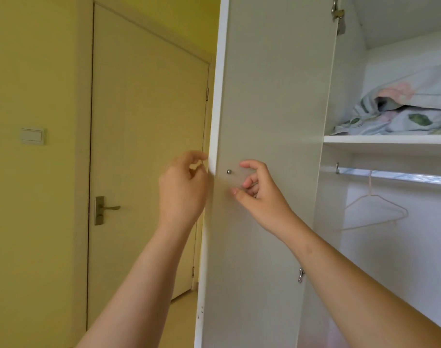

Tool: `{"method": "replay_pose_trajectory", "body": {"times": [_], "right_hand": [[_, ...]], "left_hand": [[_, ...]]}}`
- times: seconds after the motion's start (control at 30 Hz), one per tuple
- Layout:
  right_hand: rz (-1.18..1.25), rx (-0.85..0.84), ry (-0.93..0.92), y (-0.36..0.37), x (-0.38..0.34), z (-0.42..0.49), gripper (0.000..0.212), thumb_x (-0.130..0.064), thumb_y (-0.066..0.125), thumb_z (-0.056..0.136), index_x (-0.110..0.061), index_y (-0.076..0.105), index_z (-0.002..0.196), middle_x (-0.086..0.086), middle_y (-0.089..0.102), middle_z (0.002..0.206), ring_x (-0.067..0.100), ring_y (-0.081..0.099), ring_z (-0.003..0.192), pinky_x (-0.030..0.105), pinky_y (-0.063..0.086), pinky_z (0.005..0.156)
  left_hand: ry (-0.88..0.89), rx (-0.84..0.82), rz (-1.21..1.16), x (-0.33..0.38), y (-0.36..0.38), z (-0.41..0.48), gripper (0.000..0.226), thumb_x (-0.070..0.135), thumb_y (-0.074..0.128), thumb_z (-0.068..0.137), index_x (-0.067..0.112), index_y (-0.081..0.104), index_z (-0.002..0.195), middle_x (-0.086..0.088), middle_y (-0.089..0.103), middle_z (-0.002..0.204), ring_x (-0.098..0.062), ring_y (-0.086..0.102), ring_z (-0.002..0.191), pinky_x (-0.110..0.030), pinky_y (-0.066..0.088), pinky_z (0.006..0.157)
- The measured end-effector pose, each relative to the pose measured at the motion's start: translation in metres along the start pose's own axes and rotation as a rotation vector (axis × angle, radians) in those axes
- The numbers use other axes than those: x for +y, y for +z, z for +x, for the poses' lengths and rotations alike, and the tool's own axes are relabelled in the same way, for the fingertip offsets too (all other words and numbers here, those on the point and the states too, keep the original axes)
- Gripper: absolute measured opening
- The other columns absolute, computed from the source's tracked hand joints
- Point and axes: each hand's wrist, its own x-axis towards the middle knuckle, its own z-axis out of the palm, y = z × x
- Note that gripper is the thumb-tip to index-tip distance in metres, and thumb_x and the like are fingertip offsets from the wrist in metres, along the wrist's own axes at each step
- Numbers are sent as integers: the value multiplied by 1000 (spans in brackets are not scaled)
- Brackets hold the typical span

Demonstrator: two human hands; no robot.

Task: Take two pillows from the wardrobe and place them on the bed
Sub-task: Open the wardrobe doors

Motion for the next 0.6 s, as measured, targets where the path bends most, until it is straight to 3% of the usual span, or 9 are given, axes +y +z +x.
{"method": "replay_pose_trajectory", "body": {"times": [0.07,0.17,0.27,0.37,0.43,0.6], "right_hand": [[-41,-11,25,-8,-2,-1,41,-22,63,83,-53,39,95,-6,43,86,3,46,67,10,40,61],[-97,15,38,-24,-5,0,35,-26,62,83,-47,41,102,-10,47,86,5,46,66,14,38,59],[-156,30,30,-50,-7,-2,34,-27,62,82,-45,42,103,-14,48,87,6,47,65,19,38,61],[-215,65,59,-88,-7,-9,31,-29,62,83,-44,43,103,-14,50,88,7,51,69,19,38,61],[-255,106,84,-117,-6,-17,29,-27,61,84,-40,45,103,-11,50,86,9,52,69,20,39,61],[-412,246,155,-199,-9,-42,24,-23,61,84,-33,47,101,-6,49,83,10,52,73,21,38,61]], "left_hand": [[115,76,33,12,-2,-2,25,9,46,84,19,64,97,5,58,89,2,49,62,-16,32,59],[175,-1,28,32,6,-9,24,8,46,85,20,64,94,9,55,71,4,52,57,-7,34,53],[226,-113,40,48,28,-19,23,9,47,86,20,64,95,5,61,82,-2,53,65,-4,35,59],[218,-261,-21,66,61,-29,21,11,48,86,21,64,96,5,61,85,-11,59,74,-14,38,57],[170,-349,-91,79,88,-34,19,10,49,86,19,63,95,5,60,83,-17,62,79,-21,42,64],[202,-509,-190,117,167,-51,17,8,50,85,14,63,94,4,57,82,-16,52,73,-24,40,69]]}}
